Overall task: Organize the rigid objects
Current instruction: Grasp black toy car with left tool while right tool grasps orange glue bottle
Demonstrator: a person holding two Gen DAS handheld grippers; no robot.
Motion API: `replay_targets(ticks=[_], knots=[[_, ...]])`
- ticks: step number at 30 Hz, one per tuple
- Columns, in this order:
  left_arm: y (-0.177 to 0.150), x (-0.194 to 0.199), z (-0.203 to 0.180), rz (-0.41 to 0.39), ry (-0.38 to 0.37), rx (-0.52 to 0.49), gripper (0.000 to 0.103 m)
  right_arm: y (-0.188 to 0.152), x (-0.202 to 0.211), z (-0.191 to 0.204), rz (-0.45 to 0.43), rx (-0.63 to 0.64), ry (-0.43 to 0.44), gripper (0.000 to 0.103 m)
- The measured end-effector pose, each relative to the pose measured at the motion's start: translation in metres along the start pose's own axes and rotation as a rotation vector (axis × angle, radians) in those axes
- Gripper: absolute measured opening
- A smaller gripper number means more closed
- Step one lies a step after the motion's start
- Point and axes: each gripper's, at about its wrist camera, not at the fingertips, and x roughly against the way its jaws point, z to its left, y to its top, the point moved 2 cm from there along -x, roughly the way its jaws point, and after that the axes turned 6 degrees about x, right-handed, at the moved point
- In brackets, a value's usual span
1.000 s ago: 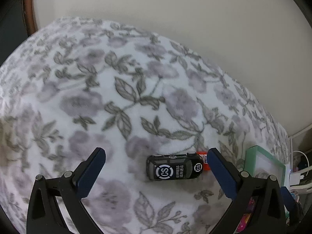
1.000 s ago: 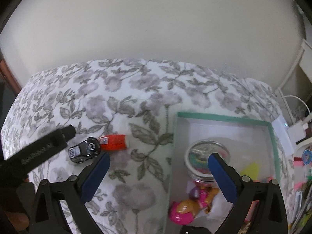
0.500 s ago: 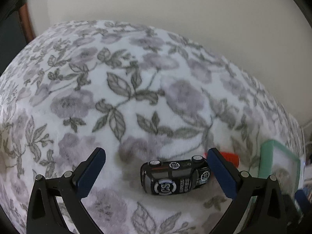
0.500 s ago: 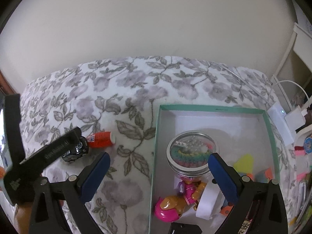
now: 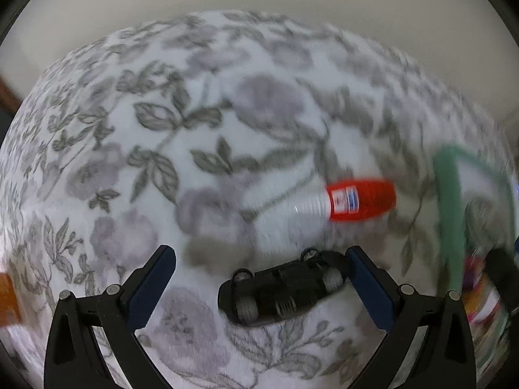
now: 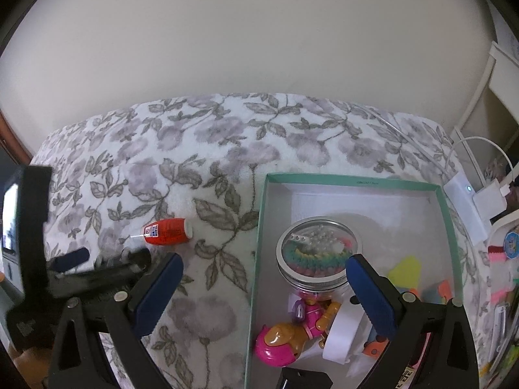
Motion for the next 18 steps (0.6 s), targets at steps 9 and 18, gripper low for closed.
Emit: replay_targets(ticks=[9,18], knots=[[-0.003,-0.002,-0.007,0.015,0.023,-0.052,0.103,-0.001,-0.003,0.002,0.010,0.005,0.004,0.102],[0.003,0.011,0.017,-0.057,0.050,0.008,0.103,0.004,0.002,0.017,-0.051,0.017,0.072,0.102]])
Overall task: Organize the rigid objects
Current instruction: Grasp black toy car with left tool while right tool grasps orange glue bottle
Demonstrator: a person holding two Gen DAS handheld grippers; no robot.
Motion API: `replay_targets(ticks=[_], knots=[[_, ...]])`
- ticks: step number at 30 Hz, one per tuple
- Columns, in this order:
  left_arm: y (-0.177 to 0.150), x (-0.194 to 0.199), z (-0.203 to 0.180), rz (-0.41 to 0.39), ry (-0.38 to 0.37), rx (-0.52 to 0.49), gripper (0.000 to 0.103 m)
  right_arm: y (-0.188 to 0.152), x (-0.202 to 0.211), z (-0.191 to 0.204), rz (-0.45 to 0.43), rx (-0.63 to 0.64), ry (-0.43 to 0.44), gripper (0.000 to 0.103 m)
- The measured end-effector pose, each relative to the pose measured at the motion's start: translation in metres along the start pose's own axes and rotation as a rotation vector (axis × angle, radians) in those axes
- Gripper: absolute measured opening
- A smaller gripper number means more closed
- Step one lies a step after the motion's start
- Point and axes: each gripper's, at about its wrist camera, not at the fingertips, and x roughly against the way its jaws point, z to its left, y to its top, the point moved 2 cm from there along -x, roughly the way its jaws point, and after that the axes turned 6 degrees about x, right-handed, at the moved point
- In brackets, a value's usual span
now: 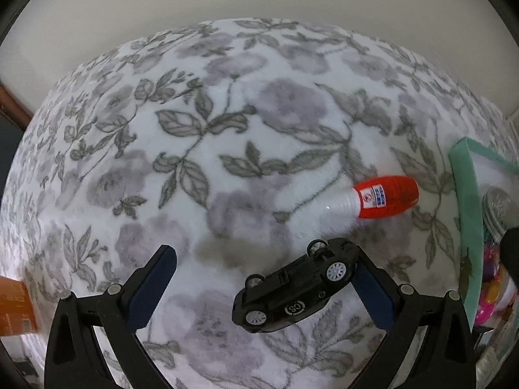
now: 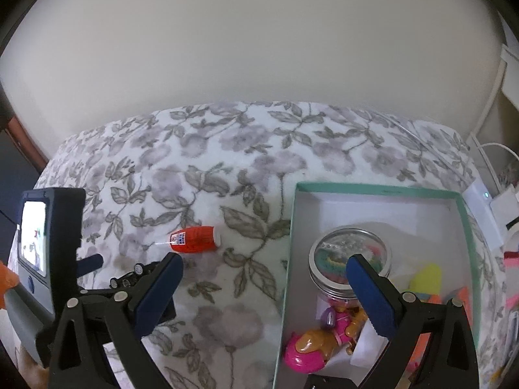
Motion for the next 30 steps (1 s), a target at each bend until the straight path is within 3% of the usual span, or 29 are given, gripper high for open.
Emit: replay_targets(ticks=[7,13,16,23,30], knots=[[0.003,0.002,0.027,0.013,-0.009,0.073,0.102,0.001,-0.005,0.009,-0.017,0.033,0.016,0.102],[0.001,0.001,0.045,0.023,-0.050,0.140,0.101,0.004,-0.010,0.036,-0.066,0.162,0.017,0.101],[0.004,-0.003,0.056,0.034,-0.074,0.169,0.101,0.002,-0.015,0.049,-0.079,0.244,-0.005,0.096],[0.002,-0.005,0.071,0.054,-0.099,0.179,0.096,-0.005,-0.041,0.062,-0.042,0.352,-0.050,0.088],[-0.009,-0.010,0.072,0.078,-0.140,0.176,0.090,-0.008,-0.061,0.079,-0.007,0.439,-0.073,0.088]])
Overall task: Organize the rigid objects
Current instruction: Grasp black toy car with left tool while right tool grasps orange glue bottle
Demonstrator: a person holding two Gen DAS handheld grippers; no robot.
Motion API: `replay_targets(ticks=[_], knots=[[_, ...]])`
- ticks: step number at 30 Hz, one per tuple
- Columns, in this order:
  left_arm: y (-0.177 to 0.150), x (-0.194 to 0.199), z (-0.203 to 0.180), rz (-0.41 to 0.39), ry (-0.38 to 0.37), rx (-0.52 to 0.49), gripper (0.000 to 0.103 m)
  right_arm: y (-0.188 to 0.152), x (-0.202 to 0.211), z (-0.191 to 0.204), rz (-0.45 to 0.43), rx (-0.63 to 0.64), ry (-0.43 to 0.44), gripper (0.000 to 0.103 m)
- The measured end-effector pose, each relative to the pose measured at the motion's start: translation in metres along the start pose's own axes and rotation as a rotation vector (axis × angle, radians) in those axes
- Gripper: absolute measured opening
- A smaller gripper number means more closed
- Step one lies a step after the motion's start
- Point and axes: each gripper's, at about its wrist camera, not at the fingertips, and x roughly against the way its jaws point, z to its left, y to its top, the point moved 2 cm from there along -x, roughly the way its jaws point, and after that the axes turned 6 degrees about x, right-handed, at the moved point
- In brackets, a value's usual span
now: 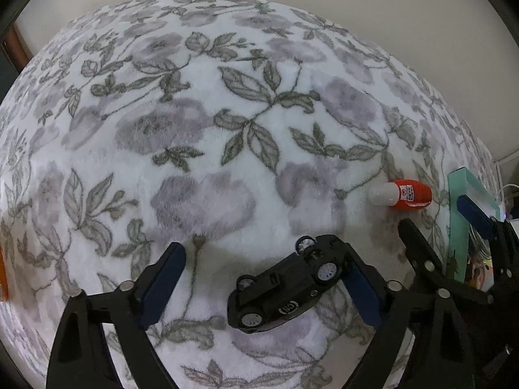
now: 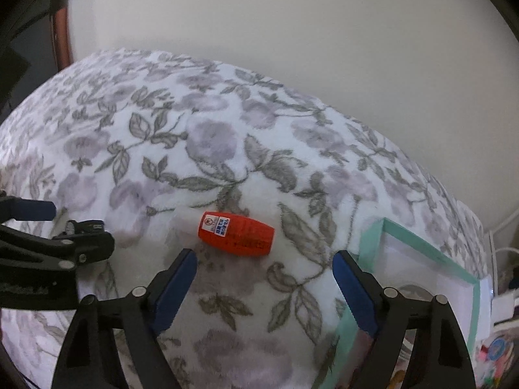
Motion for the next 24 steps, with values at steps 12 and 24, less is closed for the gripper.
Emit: replay_targets(ticks=[12,24], knots=[[-0.002,0.013,0.009,0.026,-0.056,-0.013,0.090,0.013,-0.026,0.014,0.044,0.064,0.000,0.080],[-0.016,0.012,0.014,0.041,-0.083,-0.044,0.090,0.010,-0.027,0.019,0.053,0.020,0.076,0.039]])
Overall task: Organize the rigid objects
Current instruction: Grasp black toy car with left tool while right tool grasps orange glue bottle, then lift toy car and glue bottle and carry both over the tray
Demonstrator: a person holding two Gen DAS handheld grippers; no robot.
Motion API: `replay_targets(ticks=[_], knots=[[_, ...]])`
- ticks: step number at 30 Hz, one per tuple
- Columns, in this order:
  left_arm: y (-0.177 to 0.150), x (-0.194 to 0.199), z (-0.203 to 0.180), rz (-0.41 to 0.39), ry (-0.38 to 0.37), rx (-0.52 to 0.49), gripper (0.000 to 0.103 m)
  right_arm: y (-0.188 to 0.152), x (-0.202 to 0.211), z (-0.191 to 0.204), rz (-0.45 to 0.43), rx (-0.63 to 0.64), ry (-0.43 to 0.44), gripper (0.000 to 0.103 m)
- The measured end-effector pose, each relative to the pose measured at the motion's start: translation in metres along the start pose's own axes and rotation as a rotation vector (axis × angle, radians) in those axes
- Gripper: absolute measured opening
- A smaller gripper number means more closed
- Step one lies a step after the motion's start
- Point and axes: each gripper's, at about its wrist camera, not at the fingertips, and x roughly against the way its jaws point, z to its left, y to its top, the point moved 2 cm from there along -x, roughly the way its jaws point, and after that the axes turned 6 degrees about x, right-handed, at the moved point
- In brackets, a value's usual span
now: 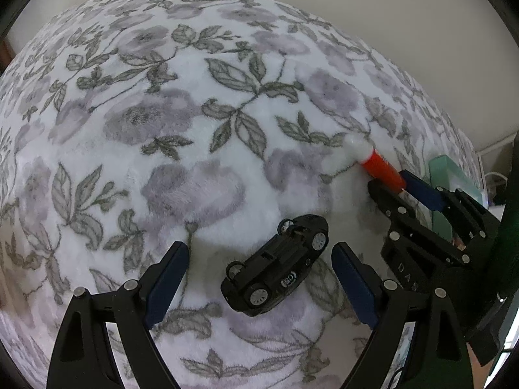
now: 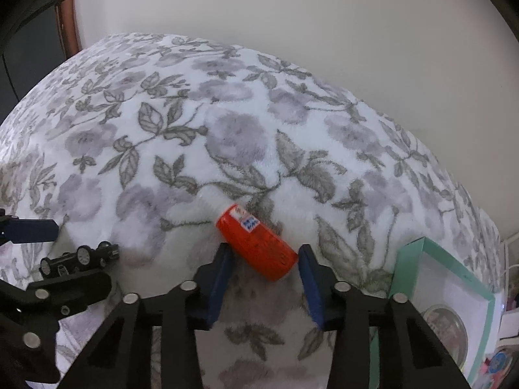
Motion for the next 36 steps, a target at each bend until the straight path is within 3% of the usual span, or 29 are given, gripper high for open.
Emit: replay_targets(ticks=[4,10,12,13,24,36], knots=[[-0.003,0.000,-0.008,-0.003,0.013,-0.026,0.090,-0.005,0.002,-0.002,0.005,-0.023,0.009,0.032],[-0.010,0.000,-0.021,-0.009,0.066,-0.097,0.058,-0.013,0.007,-0.003,0.007,-0.053,0.028,0.030],[-0.013,0.002,-0.024,-0.014,0.063,-0.108,0.039,-0.016,0.009,-0.003,0.007,-0.064,0.038,0.030],[-0.015,0.003,-0.026,-0.017,0.050,-0.116,0.036,-0.018,0.011,-0.003,0.007,-0.070,0.042,0.030],[-0.045,0.011,-0.042,-0.013,-0.018,-0.119,0.033,-0.047,0.044,-0.002,0.003,-0.156,0.099,0.028],[-0.072,0.057,-0.049,-0.061,-0.069,-0.093,0.033,-0.070,0.097,-0.010,-0.042,-0.279,0.142,0.025]])
